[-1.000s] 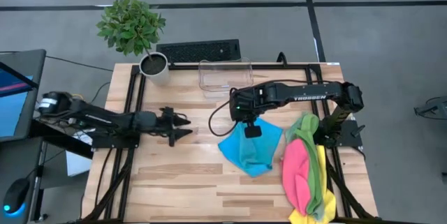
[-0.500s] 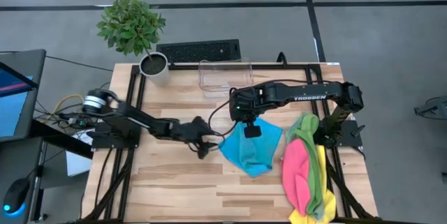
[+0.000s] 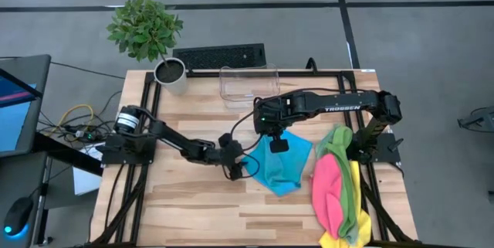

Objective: Fold microfiber towels
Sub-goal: Fold the blue microfiber towel

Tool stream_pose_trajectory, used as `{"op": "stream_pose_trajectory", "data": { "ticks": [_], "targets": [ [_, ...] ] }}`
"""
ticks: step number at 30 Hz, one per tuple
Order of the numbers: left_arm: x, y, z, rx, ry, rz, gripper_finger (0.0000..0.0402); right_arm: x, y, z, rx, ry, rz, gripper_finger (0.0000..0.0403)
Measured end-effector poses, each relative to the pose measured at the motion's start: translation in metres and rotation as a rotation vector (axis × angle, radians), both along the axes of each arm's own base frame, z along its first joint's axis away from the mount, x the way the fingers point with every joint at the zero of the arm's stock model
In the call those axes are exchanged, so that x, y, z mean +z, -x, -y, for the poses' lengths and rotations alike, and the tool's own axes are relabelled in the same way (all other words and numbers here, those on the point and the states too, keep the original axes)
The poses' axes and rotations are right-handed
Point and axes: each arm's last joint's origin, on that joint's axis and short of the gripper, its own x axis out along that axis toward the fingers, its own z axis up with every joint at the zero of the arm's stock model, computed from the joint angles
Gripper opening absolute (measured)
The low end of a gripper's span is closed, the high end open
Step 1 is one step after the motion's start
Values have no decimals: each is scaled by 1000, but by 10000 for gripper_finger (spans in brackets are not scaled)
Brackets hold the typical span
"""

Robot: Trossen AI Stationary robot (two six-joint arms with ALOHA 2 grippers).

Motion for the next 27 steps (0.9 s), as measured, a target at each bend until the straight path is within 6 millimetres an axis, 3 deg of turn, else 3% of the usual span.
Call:
{"op": "stream_pose_trajectory", "data": {
  "ticks": [4,7,15,18,22,27],
  "targets": [
    [-1,2,7,-13,-29,-13,245,0,0,0,0,0,1,20],
    [-3,4,7,-15,-21,-35,208,0,0,0,0,0,2,19],
    [-2,8,7,-13,20,-76,20,0,0,2,-5,-1,1,25],
    [10,14,6,-33,36,-115,9,-2,1,3,-14,-3,-13,20],
    [32,37,2,-25,-11,-238,2,-11,7,5,-29,10,-78,20],
    [77,63,-6,38,-95,-246,1,-22,10,10,-80,15,-106,33]
  ]
}}
